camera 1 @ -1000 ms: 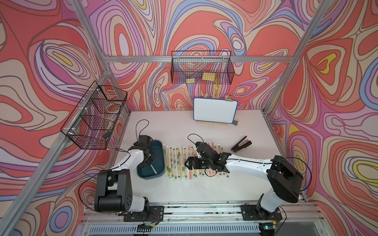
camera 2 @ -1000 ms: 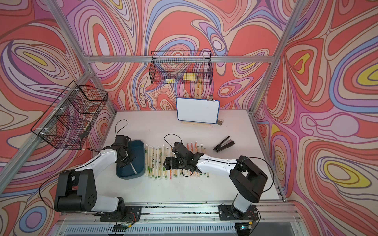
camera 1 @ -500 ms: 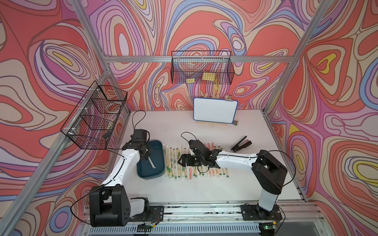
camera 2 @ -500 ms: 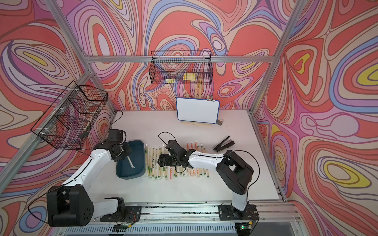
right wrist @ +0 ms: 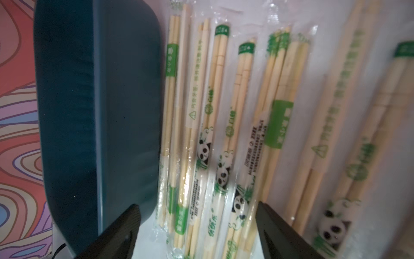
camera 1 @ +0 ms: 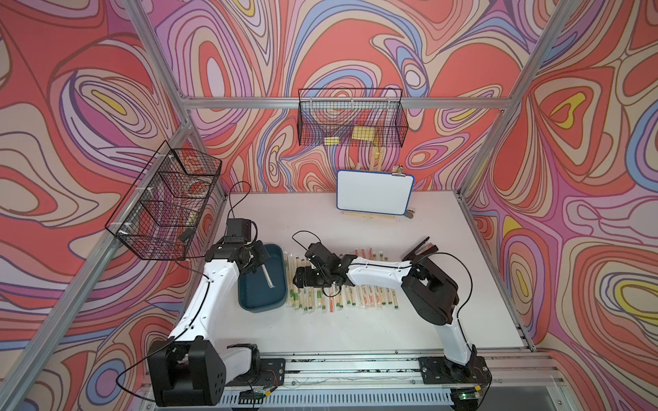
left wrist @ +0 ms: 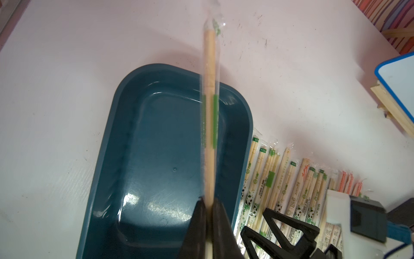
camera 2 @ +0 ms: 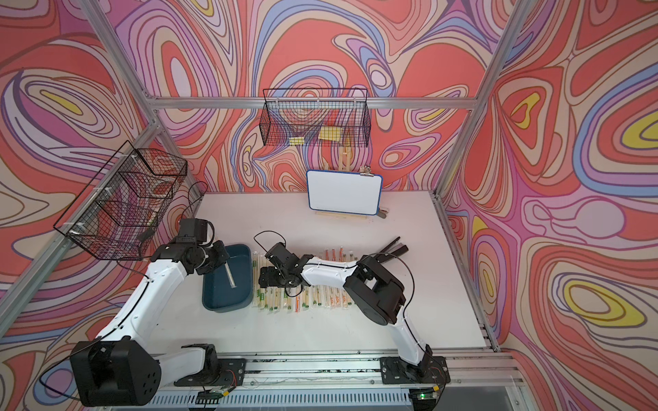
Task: Take the paired disposable chopsticks out of the storage box
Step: Adjust the storage box at the center of the board.
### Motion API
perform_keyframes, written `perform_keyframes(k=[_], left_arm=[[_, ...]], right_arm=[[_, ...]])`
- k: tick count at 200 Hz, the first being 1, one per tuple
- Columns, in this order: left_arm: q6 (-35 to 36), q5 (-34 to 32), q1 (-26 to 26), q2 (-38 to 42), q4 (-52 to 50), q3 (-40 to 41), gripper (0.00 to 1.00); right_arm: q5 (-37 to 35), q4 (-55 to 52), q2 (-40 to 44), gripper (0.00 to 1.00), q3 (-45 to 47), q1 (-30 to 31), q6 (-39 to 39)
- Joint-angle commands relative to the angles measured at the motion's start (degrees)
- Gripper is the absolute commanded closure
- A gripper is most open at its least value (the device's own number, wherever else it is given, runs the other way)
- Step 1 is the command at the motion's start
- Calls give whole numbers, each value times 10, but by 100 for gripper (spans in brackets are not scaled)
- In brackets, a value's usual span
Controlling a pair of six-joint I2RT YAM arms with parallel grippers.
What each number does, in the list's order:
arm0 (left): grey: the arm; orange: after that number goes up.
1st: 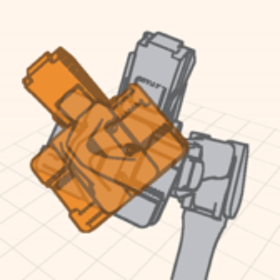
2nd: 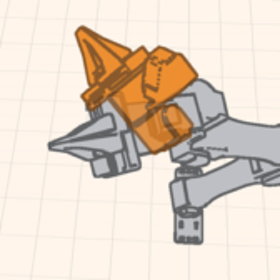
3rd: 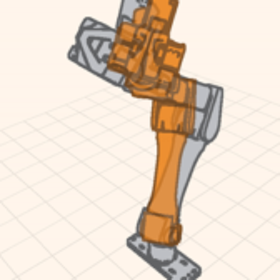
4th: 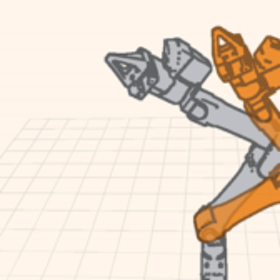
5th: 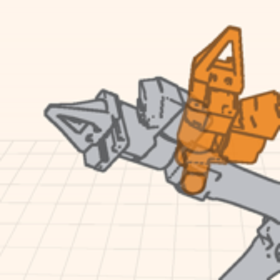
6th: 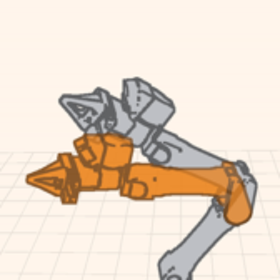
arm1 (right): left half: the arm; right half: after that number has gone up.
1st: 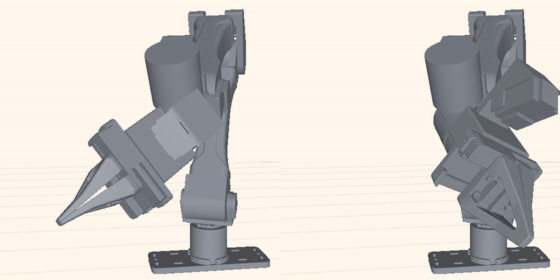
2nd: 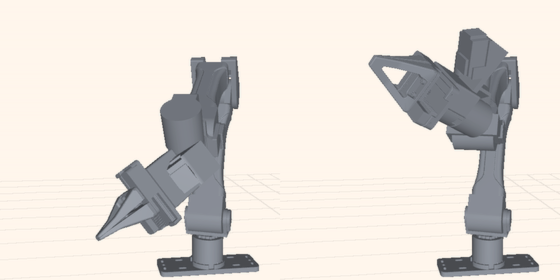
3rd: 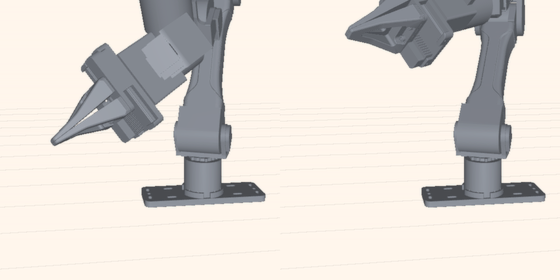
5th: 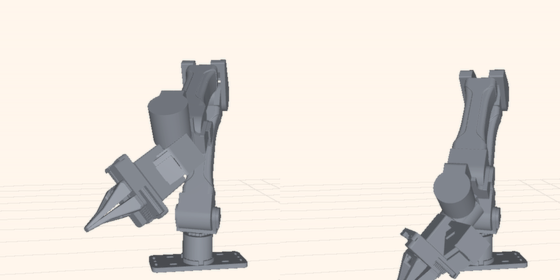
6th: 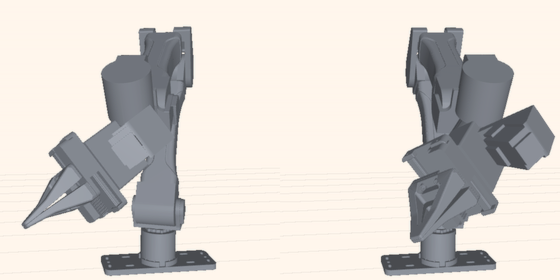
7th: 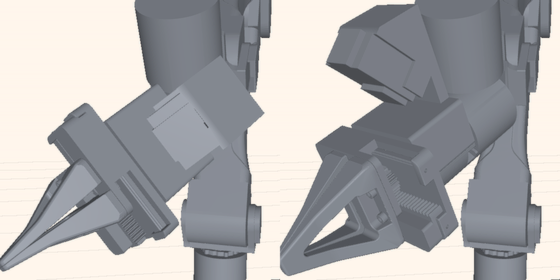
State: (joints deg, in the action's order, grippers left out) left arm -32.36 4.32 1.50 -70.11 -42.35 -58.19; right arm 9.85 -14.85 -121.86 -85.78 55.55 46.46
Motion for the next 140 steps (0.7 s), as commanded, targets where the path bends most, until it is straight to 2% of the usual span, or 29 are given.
perform_keyframes(k=[1, 49, 78, 115, 140], left_arm=[[13, 20, 1, 10, -21, -10, 100], [15, 35, 1, 11, -17, -8, 100], [16, 41, 1, 11, -15, -6, 100], [23, 63, -1, 7, -7, -7, 100], [31, 65, -20, 1, -2, -14, 100]], right_arm=[[-11, -38, -29, 14, -44, 12, 0], [-3, -63, -79, 14, -125, 34, -2], [-1, -65, -79, 14, -127, 38, -1], [-31, -51, -12, 14, -71, 36, -6], [-46, -45, 46, 14, -28, 30, -9]])
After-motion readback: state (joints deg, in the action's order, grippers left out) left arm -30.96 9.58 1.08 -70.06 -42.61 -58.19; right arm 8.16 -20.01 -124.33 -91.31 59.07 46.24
